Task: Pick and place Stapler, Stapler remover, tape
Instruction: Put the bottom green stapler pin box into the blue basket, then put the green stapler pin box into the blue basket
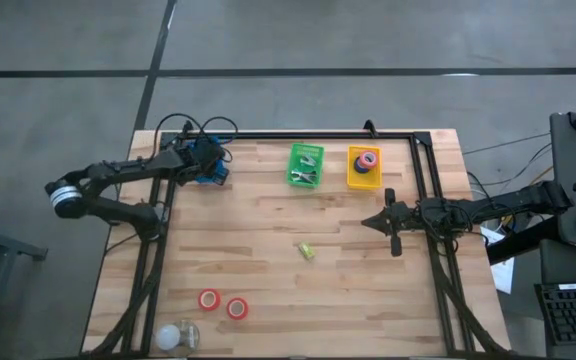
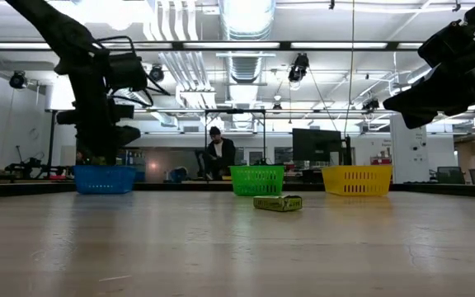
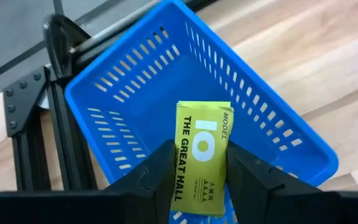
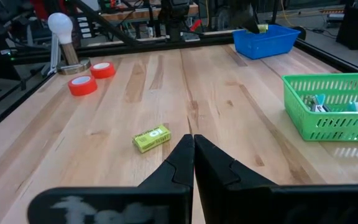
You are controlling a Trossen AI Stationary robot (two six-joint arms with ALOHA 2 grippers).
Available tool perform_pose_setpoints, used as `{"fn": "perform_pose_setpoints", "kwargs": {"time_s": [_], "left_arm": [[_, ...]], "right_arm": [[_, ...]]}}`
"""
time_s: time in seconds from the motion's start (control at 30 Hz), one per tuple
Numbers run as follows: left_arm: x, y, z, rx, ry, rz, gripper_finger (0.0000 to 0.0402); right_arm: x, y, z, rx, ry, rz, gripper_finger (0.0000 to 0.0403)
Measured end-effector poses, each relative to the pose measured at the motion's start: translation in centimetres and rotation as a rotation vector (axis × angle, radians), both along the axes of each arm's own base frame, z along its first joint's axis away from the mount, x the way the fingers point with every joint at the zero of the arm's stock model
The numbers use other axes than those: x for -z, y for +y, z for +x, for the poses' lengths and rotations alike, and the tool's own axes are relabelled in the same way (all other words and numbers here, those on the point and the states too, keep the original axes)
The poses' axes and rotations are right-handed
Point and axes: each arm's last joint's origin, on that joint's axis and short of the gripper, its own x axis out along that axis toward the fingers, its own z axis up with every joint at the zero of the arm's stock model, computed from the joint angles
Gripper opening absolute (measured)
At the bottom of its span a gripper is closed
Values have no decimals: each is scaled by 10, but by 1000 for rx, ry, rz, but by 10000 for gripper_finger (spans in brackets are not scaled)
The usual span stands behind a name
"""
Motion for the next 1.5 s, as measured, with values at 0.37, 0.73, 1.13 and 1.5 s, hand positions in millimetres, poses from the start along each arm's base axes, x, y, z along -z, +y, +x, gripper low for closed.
{"fn": "perform_pose_setpoints", "kwargs": {"time_s": [0.37,0.73,1.13,1.5], "left_arm": [[15,5,6,2,52,-38,142],[8,8,8,-16,47,9,200],[-42,0,21,120,-61,107,238],[-77,-58,67,692,-346,175,238]], "right_arm": [[0,0,0,0,0,0,9],[0,0,0,1,0,0,9],[0,0,0,0,0,0,9],[0,0,0,1,-1,0,9]]}}
